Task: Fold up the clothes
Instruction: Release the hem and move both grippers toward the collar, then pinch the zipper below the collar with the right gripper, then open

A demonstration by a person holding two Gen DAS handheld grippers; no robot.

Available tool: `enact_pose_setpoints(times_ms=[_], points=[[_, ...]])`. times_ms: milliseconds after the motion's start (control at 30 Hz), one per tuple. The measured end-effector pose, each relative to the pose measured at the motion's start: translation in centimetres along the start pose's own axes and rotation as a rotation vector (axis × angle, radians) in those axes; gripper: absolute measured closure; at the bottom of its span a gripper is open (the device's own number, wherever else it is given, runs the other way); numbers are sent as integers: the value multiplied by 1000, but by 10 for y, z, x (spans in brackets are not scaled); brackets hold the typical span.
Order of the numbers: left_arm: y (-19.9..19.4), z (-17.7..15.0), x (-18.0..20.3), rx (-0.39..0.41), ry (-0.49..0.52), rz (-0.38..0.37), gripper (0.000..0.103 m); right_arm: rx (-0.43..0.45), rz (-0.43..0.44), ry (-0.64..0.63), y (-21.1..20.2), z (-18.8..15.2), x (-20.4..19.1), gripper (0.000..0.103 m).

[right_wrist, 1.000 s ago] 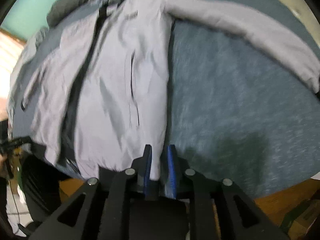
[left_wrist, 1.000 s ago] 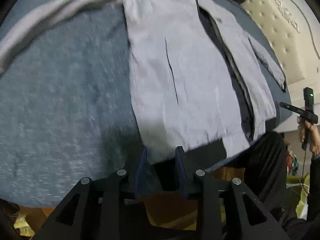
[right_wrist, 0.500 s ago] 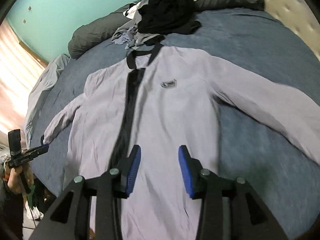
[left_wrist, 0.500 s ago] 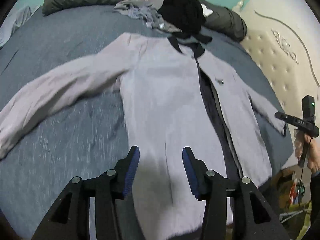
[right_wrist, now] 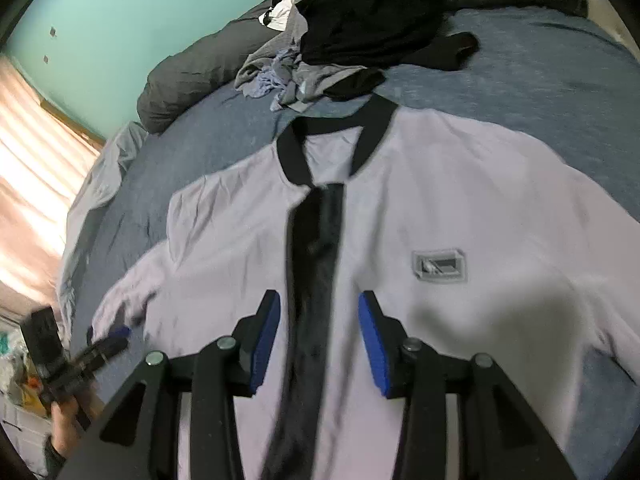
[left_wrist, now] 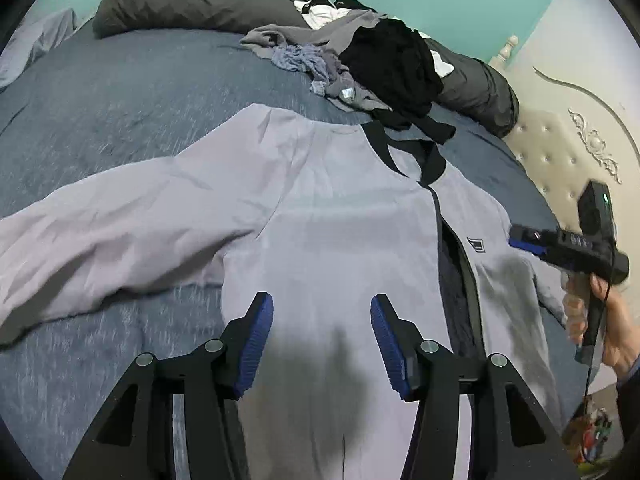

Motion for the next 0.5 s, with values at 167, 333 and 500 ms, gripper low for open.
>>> enact_pose_setpoints(times_ms=[167, 333, 500], points=[[22, -8, -2, 6, 23, -1, 48, -1, 18, 10, 32, 26, -12, 61], [31, -12, -8, 12, 49, 13, 48, -27, -7, -5, 63, 45, -21, 61], [30, -13, -9, 30, 31, -19, 48, -61, -55, -51, 90, 53, -25, 68]])
Point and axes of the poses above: each gripper's, at about its wrist camera, not at the fingertips, and y roughly the way its jaws point, x to its right, z to its top, the point moved 10 cm from there along y, roughly the way its jaws point, and after that the axes turned 5 degrees about -x, right-handed, at the moved point
